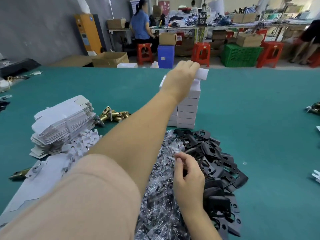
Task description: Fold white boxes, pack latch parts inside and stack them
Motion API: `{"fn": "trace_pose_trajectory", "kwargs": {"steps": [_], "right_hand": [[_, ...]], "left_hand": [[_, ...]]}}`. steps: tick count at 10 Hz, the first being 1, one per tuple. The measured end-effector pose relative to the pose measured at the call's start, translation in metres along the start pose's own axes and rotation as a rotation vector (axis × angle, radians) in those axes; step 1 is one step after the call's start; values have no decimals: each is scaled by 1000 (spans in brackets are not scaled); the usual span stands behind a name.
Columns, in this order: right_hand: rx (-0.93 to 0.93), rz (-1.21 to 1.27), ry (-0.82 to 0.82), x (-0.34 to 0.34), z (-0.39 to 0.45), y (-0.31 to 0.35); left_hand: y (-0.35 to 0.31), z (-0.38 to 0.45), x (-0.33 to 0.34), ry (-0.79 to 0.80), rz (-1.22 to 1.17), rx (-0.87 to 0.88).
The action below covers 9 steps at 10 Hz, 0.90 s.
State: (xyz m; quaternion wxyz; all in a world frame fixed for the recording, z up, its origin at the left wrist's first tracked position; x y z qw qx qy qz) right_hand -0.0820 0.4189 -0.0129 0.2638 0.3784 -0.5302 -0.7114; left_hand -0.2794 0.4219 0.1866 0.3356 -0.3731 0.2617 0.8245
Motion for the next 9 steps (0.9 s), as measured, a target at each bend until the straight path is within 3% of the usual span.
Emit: {"fn": "trace_pose_trajectory", "kwargs": {"steps": [2, 4, 8, 9], "right_hand": [[3, 4, -1, -1, 1, -3], [-1, -19, 28, 3, 0, -2], [-20, -55, 22, 2, 1, 0], [-10, -28, 20, 1, 2, 1]], "left_hand": [[10, -7, 30, 77, -145, -23], [15, -19, 45, 258, -171, 31], [11, -19, 27, 130, -173, -84], [7, -49, -4, -117, -290, -158]]}}
Point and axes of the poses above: each hand's wrist, its own z-axis towards the middle knuckle, its own x-axis out of the palm, y = z × x, the point moved 9 cm from there along z, towards the middle knuckle, and after that the axes turned 11 degrees about x, right-handed, at the moved point
